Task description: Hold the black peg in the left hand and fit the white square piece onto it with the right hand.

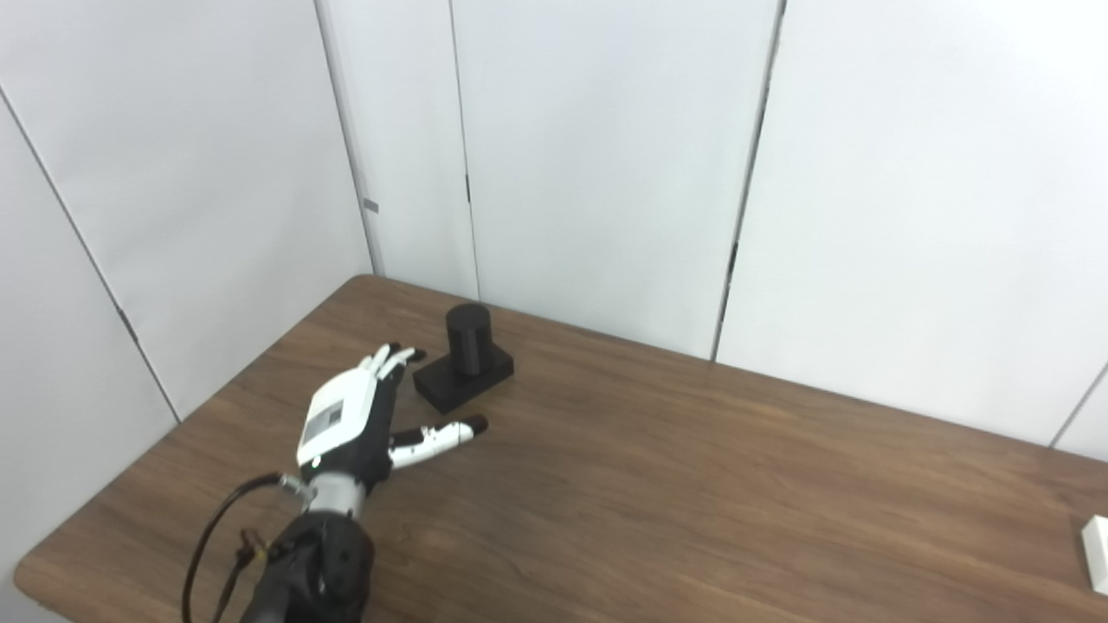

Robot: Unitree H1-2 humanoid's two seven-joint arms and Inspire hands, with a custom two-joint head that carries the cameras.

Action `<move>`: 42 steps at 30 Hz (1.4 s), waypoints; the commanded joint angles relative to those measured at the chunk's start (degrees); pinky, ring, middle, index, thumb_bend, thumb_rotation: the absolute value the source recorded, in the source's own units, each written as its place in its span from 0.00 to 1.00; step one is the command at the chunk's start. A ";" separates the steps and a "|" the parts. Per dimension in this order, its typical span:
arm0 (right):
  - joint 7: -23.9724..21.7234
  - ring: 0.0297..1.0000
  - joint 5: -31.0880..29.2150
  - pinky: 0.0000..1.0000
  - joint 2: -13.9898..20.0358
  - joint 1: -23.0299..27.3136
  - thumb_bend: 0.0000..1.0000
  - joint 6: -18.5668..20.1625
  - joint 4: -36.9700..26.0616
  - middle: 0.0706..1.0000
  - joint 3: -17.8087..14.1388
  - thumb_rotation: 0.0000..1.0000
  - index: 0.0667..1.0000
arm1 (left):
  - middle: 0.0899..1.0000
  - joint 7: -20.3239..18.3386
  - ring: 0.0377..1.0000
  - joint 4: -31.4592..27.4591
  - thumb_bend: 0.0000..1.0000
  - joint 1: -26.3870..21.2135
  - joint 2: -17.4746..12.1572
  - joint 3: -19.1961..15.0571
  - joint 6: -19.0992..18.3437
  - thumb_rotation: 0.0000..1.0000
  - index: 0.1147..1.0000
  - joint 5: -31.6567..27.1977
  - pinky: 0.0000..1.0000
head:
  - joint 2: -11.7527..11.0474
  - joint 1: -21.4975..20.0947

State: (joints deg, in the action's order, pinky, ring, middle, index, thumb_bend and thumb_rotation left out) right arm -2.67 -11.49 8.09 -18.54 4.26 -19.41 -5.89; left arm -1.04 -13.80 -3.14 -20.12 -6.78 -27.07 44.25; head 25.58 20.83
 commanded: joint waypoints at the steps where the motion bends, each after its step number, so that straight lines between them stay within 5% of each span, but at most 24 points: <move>1: 0.08 0.96 0.81 0.99 -0.47 -0.28 0.75 0.74 -0.57 0.91 0.25 1.00 0.88 | 0.96 1.97 0.96 1.25 0.95 -2.69 -1.98 -0.21 0.31 0.67 0.86 2.59 0.88 | 0.15 0.00; 25: -0.01 0.95 1.43 0.99 -0.42 -0.85 0.79 1.24 -1.28 0.90 0.24 1.00 0.89 | 0.96 12.99 0.97 27.12 0.94 -14.63 -5.67 3.29 3.96 0.67 0.86 0.52 0.93 | 0.13 -0.40; 42: -0.10 0.93 1.76 0.97 -0.37 -1.47 0.85 1.58 -2.08 0.88 0.59 1.00 0.87 | 0.94 9.88 0.97 36.96 1.00 -21.24 -7.48 8.78 3.41 0.69 0.85 -4.92 0.92 | 0.94 -1.61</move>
State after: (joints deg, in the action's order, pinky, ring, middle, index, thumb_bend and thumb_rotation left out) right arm -2.66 -10.08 8.10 -19.10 4.70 -20.42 -5.60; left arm 8.60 23.75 -21.22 -25.69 2.00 -24.00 39.44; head 26.45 19.16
